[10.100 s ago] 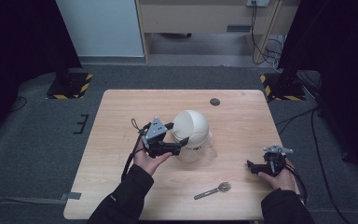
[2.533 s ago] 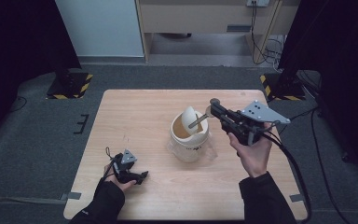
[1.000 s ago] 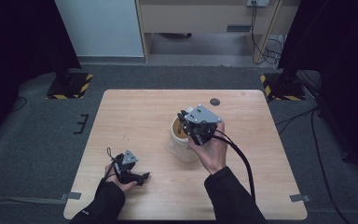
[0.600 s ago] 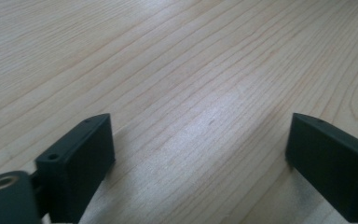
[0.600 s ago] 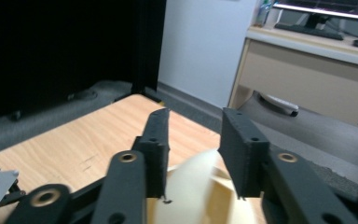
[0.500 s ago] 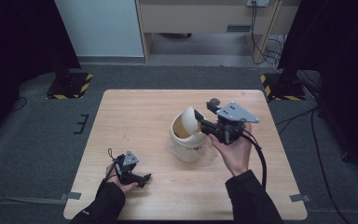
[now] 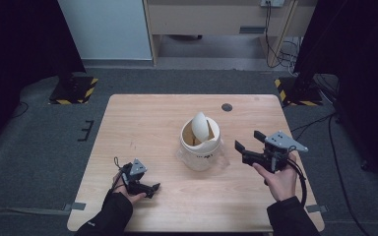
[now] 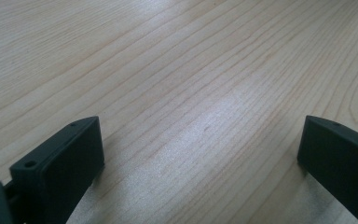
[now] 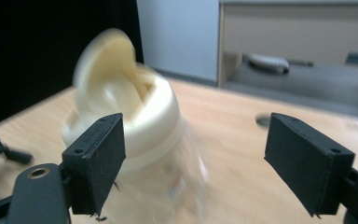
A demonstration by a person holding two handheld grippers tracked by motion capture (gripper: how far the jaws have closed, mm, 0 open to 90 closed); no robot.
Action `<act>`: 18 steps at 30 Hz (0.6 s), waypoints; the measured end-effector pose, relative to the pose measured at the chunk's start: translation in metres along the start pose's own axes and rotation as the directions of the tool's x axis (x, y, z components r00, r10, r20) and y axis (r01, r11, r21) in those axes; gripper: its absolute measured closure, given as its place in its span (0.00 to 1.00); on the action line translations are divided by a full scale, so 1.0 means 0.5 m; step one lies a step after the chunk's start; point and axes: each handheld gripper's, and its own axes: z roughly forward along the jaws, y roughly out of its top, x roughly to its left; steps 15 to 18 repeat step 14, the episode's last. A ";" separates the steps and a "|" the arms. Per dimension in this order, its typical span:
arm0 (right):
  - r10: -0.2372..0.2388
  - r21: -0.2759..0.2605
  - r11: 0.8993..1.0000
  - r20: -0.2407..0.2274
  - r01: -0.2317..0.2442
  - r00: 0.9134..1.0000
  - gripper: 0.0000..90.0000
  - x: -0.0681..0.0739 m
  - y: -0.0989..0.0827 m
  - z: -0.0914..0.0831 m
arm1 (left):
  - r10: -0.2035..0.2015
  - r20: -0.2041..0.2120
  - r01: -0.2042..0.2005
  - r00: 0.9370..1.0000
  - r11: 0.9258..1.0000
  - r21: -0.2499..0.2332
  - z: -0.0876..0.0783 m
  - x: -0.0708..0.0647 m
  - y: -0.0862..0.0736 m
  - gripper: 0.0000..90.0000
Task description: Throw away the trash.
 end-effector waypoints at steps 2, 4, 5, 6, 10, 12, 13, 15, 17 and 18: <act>-0.006 0.034 0.999 0.011 0.005 1.000 0.22 -0.014 -0.025 0.002 | 0.000 0.000 0.000 1.000 1.000 0.000 0.000 0.000 0.000 0.00; -0.008 0.073 0.997 0.028 0.006 1.000 0.21 -0.031 -0.055 0.005 | -0.001 0.000 0.001 1.000 1.000 0.000 0.000 0.000 0.000 0.00; -0.010 0.094 0.996 0.038 0.006 0.999 0.21 -0.041 -0.069 0.007 | -0.001 0.001 0.001 1.000 1.000 0.000 0.000 0.000 0.000 0.00; -0.009 0.117 0.993 0.050 0.003 0.999 0.21 -0.051 -0.083 0.009 | -0.001 0.001 0.001 1.000 1.000 -0.001 0.000 0.000 0.000 0.00; -0.005 0.188 0.982 0.095 -0.013 0.995 0.21 -0.092 -0.130 0.011 | 0.004 0.008 -0.004 1.000 1.000 -0.002 -0.001 0.002 -0.001 0.00; 0.001 0.215 0.976 0.117 -0.026 0.993 0.21 -0.113 -0.151 0.009 | 0.008 0.013 -0.008 1.000 1.000 -0.002 -0.001 0.004 -0.001 0.00; 0.007 0.224 0.974 0.124 -0.035 0.992 0.21 -0.118 -0.156 0.008 | 0.011 0.016 -0.011 1.000 1.000 -0.001 -0.002 0.005 -0.001 0.00; 0.005 0.240 0.970 0.132 -0.037 0.991 0.21 -0.129 -0.165 0.007 | 0.013 0.018 -0.012 1.000 1.000 -0.001 -0.002 0.006 -0.002 0.00; 0.005 0.240 0.970 0.132 -0.037 0.991 0.21 -0.129 -0.165 0.007 | 0.013 0.018 -0.012 1.000 1.000 -0.001 -0.002 0.006 -0.002 0.00; 0.005 0.240 0.970 0.132 -0.037 0.991 0.21 -0.129 -0.165 0.007 | 0.013 0.018 -0.012 1.000 1.000 -0.001 -0.002 0.006 -0.002 0.00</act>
